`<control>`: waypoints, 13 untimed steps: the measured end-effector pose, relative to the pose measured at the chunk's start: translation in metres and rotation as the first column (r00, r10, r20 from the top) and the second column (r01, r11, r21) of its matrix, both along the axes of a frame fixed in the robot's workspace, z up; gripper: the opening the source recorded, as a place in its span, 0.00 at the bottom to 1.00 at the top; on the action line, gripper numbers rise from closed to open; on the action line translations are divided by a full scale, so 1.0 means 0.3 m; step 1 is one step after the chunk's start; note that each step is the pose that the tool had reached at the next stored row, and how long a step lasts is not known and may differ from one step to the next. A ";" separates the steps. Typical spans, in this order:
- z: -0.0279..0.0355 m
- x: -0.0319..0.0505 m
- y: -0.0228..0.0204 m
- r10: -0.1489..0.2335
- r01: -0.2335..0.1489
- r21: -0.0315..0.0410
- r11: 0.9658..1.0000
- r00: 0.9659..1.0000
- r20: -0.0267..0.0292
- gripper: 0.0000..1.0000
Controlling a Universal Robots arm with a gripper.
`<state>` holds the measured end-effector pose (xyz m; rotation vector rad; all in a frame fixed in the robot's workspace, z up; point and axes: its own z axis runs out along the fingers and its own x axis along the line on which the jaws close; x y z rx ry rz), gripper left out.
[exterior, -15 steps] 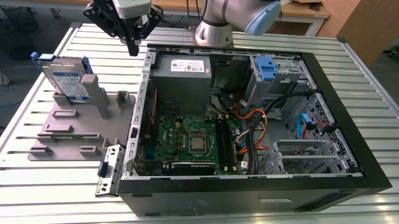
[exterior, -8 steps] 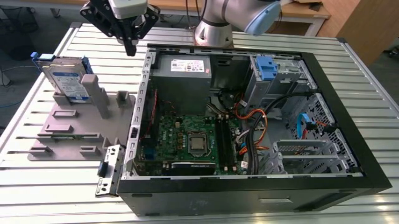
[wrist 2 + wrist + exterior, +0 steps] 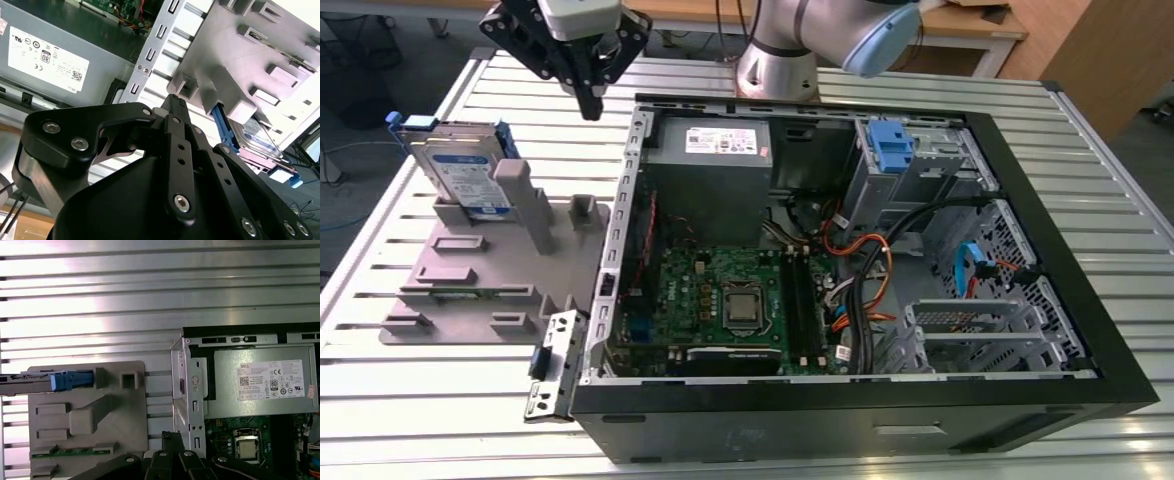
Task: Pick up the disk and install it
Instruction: 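Reach for the disk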
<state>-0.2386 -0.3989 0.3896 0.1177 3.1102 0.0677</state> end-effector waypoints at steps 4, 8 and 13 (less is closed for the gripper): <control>-0.001 -0.020 0.000 0.000 0.000 0.000 1.000 1.000 0.000 0.11; -0.002 -0.042 0.000 0.000 0.000 0.000 1.000 1.000 0.000 0.11; -0.003 -0.068 0.000 0.000 0.000 0.000 1.000 1.000 0.000 0.11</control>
